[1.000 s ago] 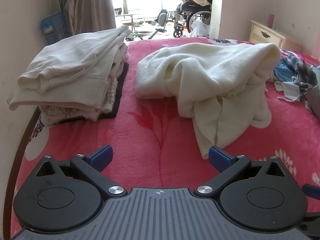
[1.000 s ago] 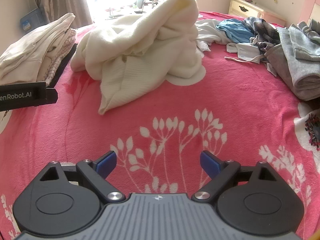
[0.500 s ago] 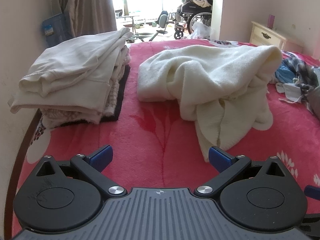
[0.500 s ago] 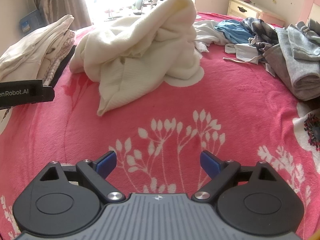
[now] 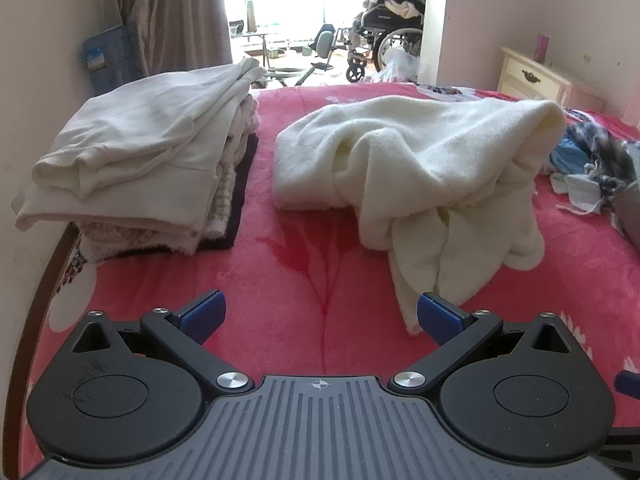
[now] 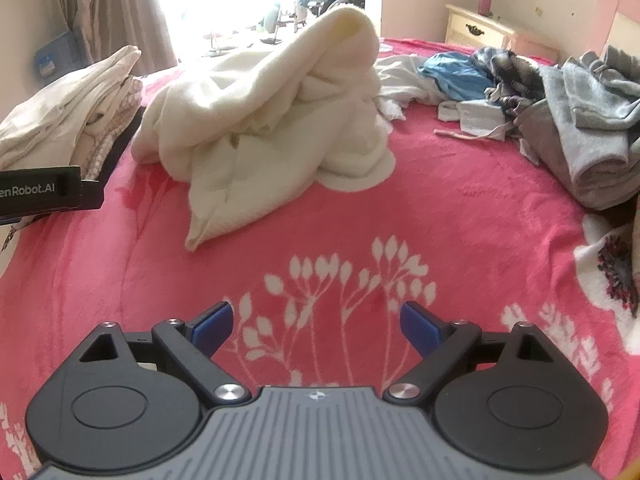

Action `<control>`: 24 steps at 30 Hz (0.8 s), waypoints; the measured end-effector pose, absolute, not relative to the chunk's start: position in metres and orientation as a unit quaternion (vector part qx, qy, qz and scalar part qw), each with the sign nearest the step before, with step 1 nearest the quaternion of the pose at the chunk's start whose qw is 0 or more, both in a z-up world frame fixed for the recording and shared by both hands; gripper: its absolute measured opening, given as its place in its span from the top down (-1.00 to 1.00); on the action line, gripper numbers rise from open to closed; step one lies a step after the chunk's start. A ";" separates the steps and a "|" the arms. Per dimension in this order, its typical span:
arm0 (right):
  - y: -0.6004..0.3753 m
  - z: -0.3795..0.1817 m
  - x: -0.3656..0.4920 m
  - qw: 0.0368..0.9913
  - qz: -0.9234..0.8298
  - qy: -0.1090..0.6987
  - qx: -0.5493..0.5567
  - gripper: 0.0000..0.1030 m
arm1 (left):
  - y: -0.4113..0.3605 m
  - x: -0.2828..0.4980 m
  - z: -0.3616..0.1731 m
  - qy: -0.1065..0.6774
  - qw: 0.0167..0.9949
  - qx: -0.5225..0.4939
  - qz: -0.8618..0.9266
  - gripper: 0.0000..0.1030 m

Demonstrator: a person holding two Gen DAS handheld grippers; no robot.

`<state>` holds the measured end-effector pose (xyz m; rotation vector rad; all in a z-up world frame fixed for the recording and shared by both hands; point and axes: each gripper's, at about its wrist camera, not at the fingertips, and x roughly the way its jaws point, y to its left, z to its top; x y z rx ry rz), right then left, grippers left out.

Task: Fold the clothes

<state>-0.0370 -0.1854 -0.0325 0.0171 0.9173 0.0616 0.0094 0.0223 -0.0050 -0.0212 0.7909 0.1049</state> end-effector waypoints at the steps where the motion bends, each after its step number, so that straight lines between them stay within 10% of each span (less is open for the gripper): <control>1: -0.187 -0.031 -0.036 0.897 0.029 0.441 0.008 -0.81 | 0.022 0.011 -0.005 0.383 0.922 -0.007 0.051 -1.00; 24: -0.194 0.001 0.082 0.930 0.094 0.335 -0.114 -0.81 | 0.000 0.098 -0.052 0.292 0.954 0.057 -0.047 -1.00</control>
